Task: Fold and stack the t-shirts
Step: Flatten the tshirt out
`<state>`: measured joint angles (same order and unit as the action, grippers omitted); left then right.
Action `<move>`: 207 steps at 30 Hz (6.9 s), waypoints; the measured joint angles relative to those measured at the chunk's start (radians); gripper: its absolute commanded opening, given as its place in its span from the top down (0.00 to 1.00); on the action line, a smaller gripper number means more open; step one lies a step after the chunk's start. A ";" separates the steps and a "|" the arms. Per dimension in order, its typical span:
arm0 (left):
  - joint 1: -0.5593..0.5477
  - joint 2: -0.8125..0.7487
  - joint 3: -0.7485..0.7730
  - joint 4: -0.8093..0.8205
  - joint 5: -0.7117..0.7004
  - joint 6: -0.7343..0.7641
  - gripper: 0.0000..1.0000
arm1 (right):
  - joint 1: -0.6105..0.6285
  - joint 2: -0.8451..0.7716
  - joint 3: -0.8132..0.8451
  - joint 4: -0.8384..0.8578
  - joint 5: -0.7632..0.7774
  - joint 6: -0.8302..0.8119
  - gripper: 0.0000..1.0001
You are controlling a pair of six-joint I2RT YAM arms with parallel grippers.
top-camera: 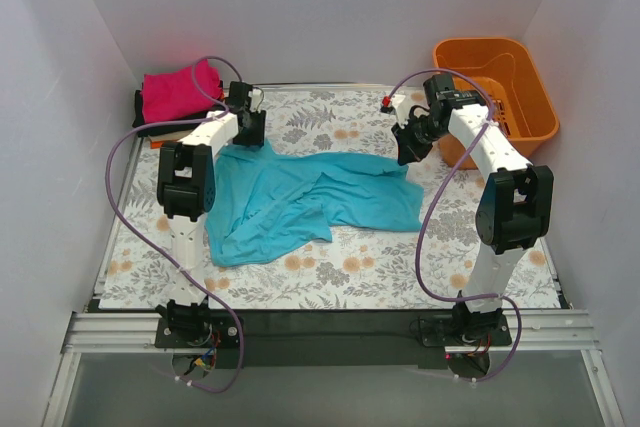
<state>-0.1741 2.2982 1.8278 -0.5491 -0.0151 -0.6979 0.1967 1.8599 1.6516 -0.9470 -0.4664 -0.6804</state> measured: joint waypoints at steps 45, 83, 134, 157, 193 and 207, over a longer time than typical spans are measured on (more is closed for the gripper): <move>0.122 -0.019 0.211 -0.135 0.164 -0.003 1.00 | -0.032 0.011 0.197 -0.010 0.064 0.009 0.99; 0.090 -0.010 0.077 -0.173 0.247 0.261 0.46 | -0.033 0.026 0.100 -0.001 0.098 0.021 0.99; 0.092 -0.053 0.039 -0.179 0.346 0.248 0.60 | -0.033 0.058 0.100 -0.001 0.101 0.018 0.99; 0.092 -0.023 0.056 -0.189 0.376 0.255 0.65 | -0.033 0.062 0.100 -0.001 0.101 0.011 0.99; 0.280 -0.333 0.265 -0.133 0.390 0.070 1.00 | -0.081 0.021 0.348 -0.017 0.161 0.026 0.99; 0.388 -1.096 0.073 -0.003 0.377 -0.055 1.00 | -0.095 -0.580 0.366 0.030 0.186 0.024 0.99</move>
<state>0.2138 1.2022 1.9007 -0.5526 0.3622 -0.7532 0.1013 1.2797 2.0174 -0.9173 -0.2806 -0.6563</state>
